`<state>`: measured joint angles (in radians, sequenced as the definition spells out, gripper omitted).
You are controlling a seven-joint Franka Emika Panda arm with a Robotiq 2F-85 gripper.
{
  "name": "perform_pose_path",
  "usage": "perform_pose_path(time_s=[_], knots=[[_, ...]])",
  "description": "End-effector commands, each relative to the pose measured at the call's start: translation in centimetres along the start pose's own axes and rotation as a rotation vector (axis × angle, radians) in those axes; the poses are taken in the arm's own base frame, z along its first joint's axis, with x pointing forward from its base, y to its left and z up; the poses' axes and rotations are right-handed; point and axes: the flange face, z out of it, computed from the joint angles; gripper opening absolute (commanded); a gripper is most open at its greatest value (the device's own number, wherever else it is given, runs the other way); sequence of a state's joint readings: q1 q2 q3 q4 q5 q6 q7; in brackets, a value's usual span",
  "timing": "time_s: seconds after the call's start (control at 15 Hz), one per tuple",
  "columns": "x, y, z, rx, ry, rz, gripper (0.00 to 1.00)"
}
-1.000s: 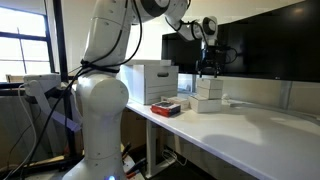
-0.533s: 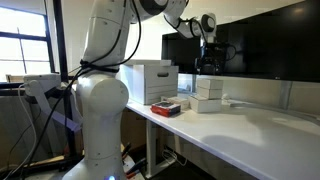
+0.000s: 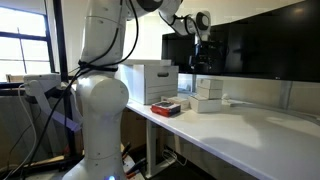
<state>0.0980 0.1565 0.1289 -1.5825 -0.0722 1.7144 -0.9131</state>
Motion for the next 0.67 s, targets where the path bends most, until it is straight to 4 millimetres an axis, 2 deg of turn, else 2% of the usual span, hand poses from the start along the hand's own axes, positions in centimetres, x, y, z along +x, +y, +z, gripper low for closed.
perform_pose_path(time_s=[0.0, 0.6], knots=[[-1.0, -2.8, 0.3, 0.029, 0.024, -0.107, 1.0], [-1.9, -8.3, 2.4, 0.08, 0.036, -0.299, 1.0]])
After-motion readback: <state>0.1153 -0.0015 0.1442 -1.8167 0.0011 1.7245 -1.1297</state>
